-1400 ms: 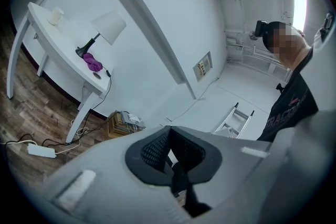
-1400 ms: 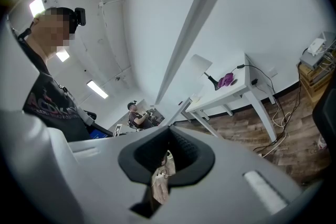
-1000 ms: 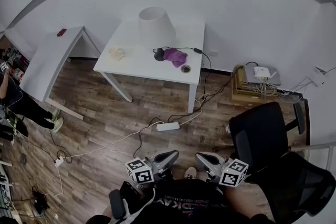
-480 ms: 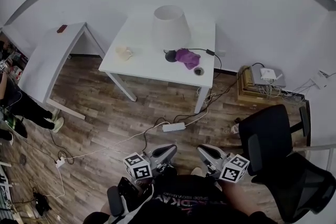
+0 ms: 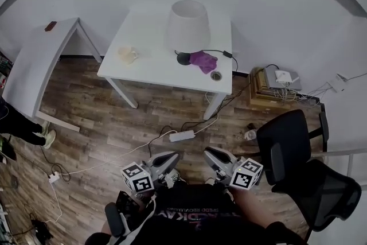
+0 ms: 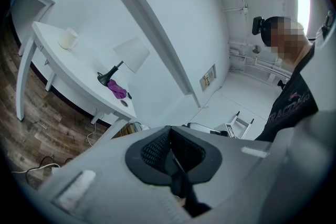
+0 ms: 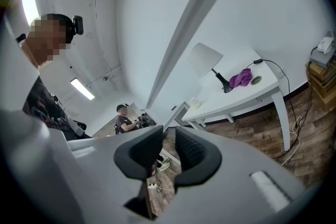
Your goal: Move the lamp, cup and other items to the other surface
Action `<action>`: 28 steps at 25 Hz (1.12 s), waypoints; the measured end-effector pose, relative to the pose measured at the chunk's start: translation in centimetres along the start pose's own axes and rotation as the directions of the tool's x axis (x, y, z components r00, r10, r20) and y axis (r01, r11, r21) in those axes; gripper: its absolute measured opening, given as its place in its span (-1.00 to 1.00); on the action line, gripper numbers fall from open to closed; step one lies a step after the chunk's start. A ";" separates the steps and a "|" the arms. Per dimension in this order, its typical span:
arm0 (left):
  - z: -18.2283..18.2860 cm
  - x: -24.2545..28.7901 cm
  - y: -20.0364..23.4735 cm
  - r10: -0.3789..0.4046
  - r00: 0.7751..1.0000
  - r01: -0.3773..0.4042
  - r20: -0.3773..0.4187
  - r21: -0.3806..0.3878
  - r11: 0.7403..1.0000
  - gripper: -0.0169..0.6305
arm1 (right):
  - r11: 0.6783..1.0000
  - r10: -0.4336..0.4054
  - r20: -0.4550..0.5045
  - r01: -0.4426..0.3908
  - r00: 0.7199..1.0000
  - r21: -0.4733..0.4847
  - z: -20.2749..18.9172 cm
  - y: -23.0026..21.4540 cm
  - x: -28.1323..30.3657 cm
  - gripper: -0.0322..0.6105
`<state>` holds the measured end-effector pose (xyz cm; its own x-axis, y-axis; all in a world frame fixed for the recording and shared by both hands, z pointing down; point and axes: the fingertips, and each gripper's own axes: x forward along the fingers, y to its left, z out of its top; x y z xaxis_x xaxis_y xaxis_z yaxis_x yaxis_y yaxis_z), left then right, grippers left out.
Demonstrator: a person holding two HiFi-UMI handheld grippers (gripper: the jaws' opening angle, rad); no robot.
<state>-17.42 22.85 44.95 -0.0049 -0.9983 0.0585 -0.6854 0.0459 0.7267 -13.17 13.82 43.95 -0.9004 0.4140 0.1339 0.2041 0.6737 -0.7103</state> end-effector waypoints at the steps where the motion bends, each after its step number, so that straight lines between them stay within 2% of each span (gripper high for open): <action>1: 0.4 -0.4 0.4 0.000 1.000 0.000 0.000 -0.001 1.000 -0.95 | 1.000 -0.004 0.005 0.004 1.000 -0.001 0.3 0.0 0.7 -0.66; 8: 1.2 -2.2 2.2 0.019 1.000 -0.019 0.006 -0.017 1.000 -0.95 | 0.999 -0.039 0.008 0.039 0.999 -0.028 1.3 -0.5 3.4 -0.56; 13: 1.5 -2.6 3.6 0.049 0.998 -0.048 0.047 -0.038 0.998 -0.95 | 0.994 -0.088 -0.015 0.087 0.996 -0.064 2.8 -4.1 4.3 -0.52; 18: 3.7 -2.7 4.7 0.133 0.985 -0.130 0.109 -0.034 0.991 -0.95 | 0.979 -0.141 -0.040 0.133 0.989 -0.157 6.8 -8.6 6.7 -0.42; 21: 5.6 -2.3 5.1 0.183 0.969 -0.182 0.164 -0.019 0.983 -0.95 | 0.953 -0.206 -0.072 0.183 0.976 -0.243 9.9 -12.7 8.5 -0.35; 23: 6.4 -2.0 5.6 0.214 0.957 -0.215 0.194 -0.016 0.977 -0.95 | 0.922 -0.260 -0.091 0.219 0.961 -0.319 12.1 -15.8 9.6 -0.33; 28: 7.1 -1.9 6.8 0.295 0.920 -0.291 0.259 -0.054 0.955 -0.95 | 0.857 -0.372 -0.148 0.278 0.916 -0.434 16.4 -23.8 13.4 -0.26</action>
<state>-27.25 24.78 44.95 -0.3954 -0.9140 0.0907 -0.6141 0.3365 0.7138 -36.37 -6.75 51.30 -0.8442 0.2190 0.4892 0.0914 0.9582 -0.2712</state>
